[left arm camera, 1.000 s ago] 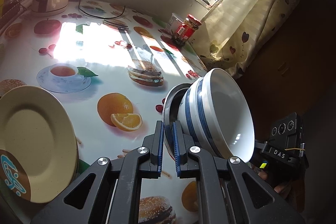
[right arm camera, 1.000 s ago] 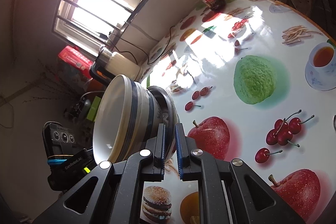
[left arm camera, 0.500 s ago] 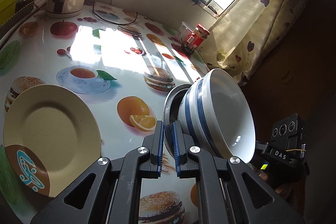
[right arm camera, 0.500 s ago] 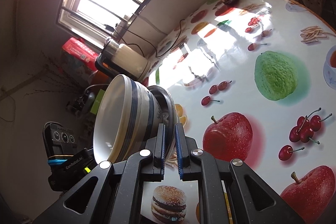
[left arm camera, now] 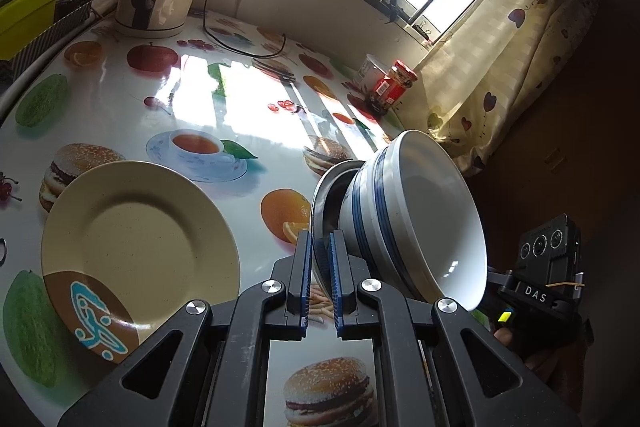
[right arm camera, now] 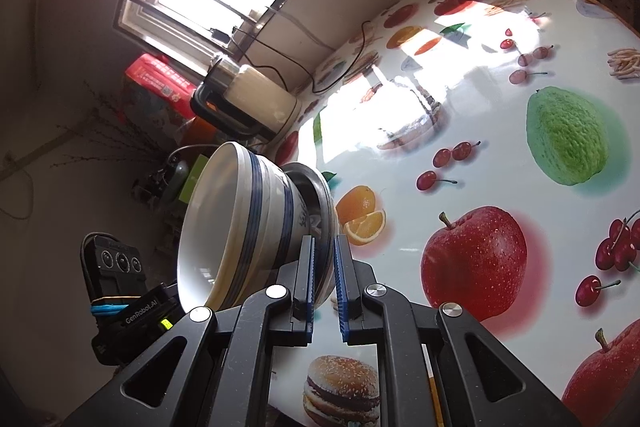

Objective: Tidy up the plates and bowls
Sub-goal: 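Lower the steel bowl stack onto the beige plate stack with both grippers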

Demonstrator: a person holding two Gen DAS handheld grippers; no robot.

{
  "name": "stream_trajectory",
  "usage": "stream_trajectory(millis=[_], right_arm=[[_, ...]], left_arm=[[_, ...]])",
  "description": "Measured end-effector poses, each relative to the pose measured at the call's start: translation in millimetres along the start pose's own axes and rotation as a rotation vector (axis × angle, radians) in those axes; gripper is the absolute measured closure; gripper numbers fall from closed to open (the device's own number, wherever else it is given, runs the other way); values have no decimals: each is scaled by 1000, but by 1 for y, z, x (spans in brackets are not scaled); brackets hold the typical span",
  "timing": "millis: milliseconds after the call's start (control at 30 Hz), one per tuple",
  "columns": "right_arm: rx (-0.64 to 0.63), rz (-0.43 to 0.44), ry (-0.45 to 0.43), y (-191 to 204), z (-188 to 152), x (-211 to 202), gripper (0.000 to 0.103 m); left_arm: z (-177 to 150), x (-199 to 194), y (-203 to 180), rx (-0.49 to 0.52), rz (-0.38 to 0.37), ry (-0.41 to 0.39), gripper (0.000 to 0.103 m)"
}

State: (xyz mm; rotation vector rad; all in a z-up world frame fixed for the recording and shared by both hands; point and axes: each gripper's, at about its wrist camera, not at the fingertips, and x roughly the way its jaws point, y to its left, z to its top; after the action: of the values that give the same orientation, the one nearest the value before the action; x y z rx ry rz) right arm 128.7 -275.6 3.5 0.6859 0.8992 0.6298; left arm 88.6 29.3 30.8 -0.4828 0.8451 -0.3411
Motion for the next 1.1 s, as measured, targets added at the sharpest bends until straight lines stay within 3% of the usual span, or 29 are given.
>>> stream_trajectory(millis=[1100], right_arm=[[-64, 48, 120, 45, 1, 72, 93]], left_arm=[[1, -39, 62, -91, 83, -65, 95]])
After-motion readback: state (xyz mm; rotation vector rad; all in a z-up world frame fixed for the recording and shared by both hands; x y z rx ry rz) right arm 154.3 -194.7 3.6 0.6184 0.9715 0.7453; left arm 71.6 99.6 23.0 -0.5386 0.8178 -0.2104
